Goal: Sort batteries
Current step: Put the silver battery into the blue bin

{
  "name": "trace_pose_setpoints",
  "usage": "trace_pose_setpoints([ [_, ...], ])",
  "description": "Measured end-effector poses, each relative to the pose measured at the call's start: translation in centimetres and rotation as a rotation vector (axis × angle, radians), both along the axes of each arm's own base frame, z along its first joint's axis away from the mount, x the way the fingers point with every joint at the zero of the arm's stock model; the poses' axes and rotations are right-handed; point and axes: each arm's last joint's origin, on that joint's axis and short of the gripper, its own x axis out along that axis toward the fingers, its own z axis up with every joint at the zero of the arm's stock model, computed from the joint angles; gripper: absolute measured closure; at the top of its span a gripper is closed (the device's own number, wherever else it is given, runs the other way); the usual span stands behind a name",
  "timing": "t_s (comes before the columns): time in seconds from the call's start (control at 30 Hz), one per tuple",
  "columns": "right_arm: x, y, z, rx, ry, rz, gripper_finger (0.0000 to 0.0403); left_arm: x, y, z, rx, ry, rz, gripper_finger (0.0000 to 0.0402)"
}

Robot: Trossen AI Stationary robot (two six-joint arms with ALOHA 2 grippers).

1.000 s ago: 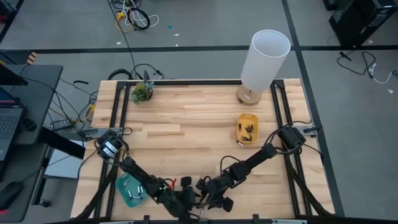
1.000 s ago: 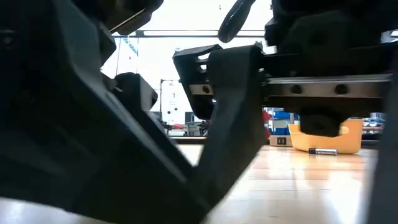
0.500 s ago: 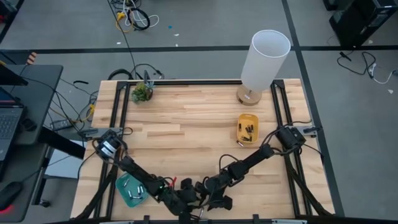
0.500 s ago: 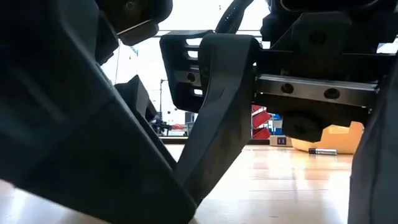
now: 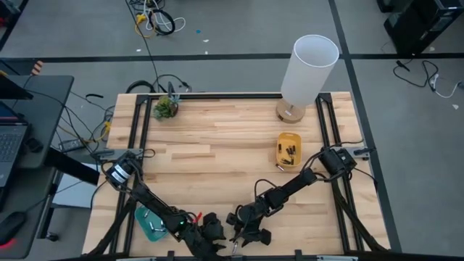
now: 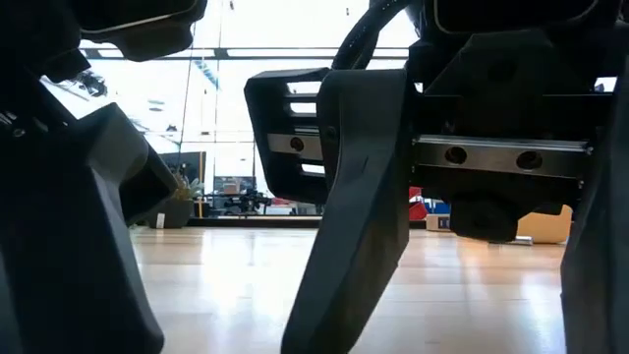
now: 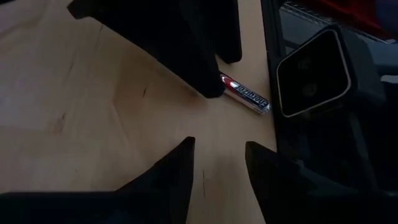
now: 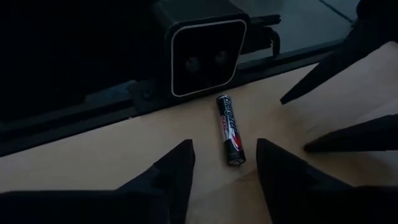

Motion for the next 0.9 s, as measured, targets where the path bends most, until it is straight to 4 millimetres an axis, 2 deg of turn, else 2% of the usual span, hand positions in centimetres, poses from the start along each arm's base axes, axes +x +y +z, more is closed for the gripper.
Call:
trace_pose_setpoints([
  [0.17, 0.1, -0.21, -0.02, 0.011, 0.02, -0.02, 0.0256, 0.27, 0.34, 0.13, -0.005, 0.009, -0.003, 0.024],
  [0.57, 0.4, -0.53, 0.04, 0.03, 0.029, -0.071, 0.0327, 0.38, 0.4, 0.16, -0.009, -0.003, 0.014, 0.024],
  [0.9, 0.48, -0.63, 0.04, 0.022, 0.022, -0.087, 0.036, 0.9, 0.88, 0.19, -0.028, -0.013, 0.03, 0.024],
])
